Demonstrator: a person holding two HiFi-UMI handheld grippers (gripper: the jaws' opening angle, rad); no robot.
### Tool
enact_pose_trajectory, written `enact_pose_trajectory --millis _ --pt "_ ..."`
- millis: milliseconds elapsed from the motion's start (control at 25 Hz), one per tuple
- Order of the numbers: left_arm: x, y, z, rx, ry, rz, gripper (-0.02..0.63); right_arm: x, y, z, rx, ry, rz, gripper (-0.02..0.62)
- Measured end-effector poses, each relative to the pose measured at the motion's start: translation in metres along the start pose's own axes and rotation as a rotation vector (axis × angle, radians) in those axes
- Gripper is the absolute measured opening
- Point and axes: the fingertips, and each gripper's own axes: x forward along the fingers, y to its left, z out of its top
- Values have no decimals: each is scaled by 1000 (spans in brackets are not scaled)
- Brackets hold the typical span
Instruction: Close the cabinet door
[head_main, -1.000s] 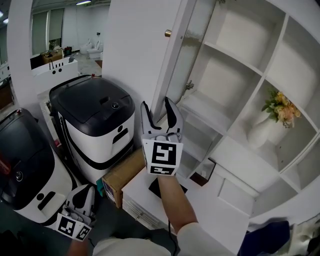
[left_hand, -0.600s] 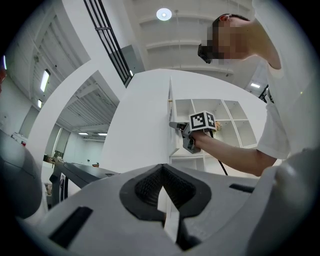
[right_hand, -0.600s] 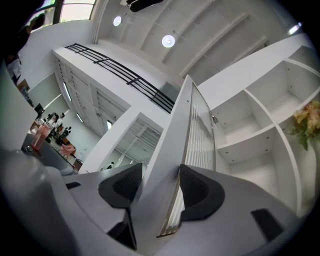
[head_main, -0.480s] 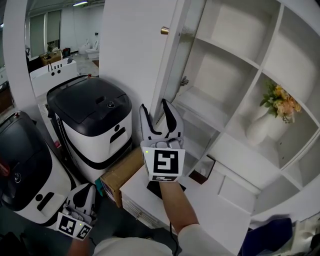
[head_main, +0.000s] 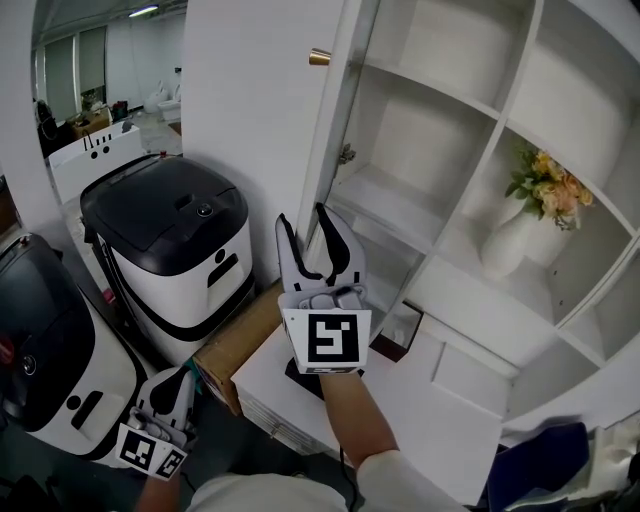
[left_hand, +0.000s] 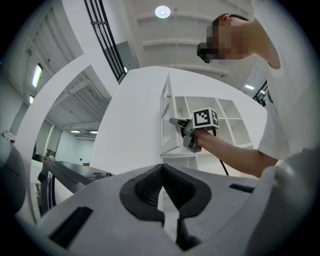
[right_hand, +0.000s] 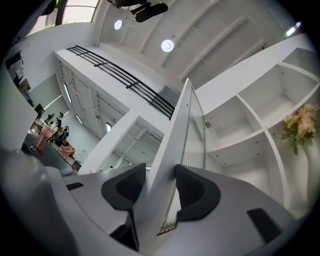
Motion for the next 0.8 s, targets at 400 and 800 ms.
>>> enact_pose_trajectory --millis 400,800 --pt "8 -15 -3 3 6 -5 5 -14 -15 2 27 -23 -9 167" --pt "15 -30 -8 5 18 -8 5 -38 -50 0 32 -21 -42 124"
